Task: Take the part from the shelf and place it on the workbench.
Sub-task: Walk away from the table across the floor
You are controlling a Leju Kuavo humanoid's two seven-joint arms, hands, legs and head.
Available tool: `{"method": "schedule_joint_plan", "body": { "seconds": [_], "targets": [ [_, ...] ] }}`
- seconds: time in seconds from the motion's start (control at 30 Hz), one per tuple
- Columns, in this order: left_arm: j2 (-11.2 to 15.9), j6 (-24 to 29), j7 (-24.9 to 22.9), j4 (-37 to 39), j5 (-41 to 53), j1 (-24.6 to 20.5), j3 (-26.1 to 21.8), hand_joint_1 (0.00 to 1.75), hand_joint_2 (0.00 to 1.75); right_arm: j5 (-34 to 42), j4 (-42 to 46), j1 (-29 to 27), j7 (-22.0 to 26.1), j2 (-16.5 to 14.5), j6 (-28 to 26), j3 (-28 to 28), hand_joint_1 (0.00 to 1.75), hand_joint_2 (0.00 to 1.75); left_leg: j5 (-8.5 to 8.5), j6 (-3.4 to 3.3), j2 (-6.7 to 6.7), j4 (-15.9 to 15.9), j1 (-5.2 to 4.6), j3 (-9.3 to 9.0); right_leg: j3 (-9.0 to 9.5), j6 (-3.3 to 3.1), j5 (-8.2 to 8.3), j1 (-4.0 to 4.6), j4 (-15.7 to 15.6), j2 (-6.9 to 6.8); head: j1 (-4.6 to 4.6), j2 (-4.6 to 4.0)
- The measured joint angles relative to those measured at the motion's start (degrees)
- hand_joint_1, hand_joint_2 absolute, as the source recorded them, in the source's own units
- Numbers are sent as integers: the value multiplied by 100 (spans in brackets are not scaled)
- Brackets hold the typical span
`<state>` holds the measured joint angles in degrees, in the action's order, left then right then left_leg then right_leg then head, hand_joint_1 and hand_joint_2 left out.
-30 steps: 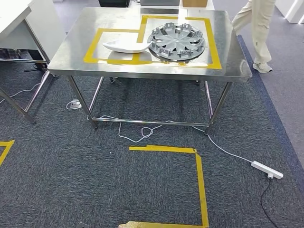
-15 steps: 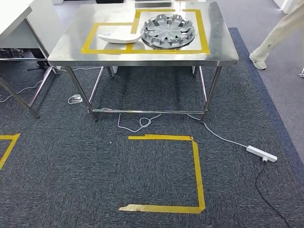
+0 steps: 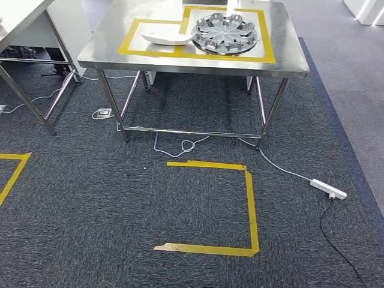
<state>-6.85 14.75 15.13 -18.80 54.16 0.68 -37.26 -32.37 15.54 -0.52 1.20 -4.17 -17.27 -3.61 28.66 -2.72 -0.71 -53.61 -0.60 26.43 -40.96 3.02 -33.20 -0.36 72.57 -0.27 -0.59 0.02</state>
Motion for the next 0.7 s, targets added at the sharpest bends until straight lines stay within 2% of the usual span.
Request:
{"method": "schedule_joint_plan", "body": {
  "seconds": [0.03, 0.07, 0.13, 0.17, 0.2, 0.23, 0.33, 0.7],
  "targets": [
    [-2, 0, 2, 7, 1, 1, -1, 0, 0, 0, -8, -3, 2, 0, -2, 0, 0, 0, -30, 1, 0, -5, -14, 36, 59, -5, -1, 3, 42, 1, 1, 0],
    [-3, 1, 3, 12, 2, 1, -1, 0, 0, 0, -14, -5, 3, 0, -4, 0, 0, 0, -51, 6, 0, -11, -22, 60, 246, -19, 97, 6, -170, 1, 0, 0],
    [-4, 9, 3, 15, 4, -3, -1, 0, 0, 0, -18, 4, 9, 0, -13, 0, 0, 0, -69, 22, 0, -40, -37, 88, 840, -69, 367, 19, -1048, 1, 2, 0],
    [-4, 16, 2, 15, 5, -9, -1, 0, 0, -1, -19, 16, 15, 0, -17, 0, 0, 0, -70, 36, -1, -69, -48, 108, 1082, -102, 442, 25, -1433, 1, -2, 0],
    [-4, 24, 2, 15, 6, -16, -1, 0, 0, -1, -20, 26, 22, 0, -21, 0, 0, 0, -64, 39, -2, -107, -60, 134, 1231, -124, 473, 29, -1683, 2, -5, 0],
    [-3, 31, 2, 15, 7, -22, -1, 0, 0, -2, -23, 32, 28, 0, -23, 0, 0, 0, -64, 22, -4, -139, -74, 162, 1281, -137, 462, 32, -1780, 2, -9, 0],
    [-1, 39, -9, 16, 11, -31, -1, 0, 0, -1, -39, 20, 33, 0, -28, -1, 0, 0, -90, -21, -4, -165, -77, 204, 1268, -141, 483, 42, -1781, -4, -10, 0],
    [-1, 62, -67, 19, 71, -37, 0, 0, 0, 62, -63, 39, 39, 0, -52, -8, 0, 0, -157, 94, -3, -154, -46, 274, 1191, -218, 522, 73, -1753, -5, -7, 0]
  ]
}}
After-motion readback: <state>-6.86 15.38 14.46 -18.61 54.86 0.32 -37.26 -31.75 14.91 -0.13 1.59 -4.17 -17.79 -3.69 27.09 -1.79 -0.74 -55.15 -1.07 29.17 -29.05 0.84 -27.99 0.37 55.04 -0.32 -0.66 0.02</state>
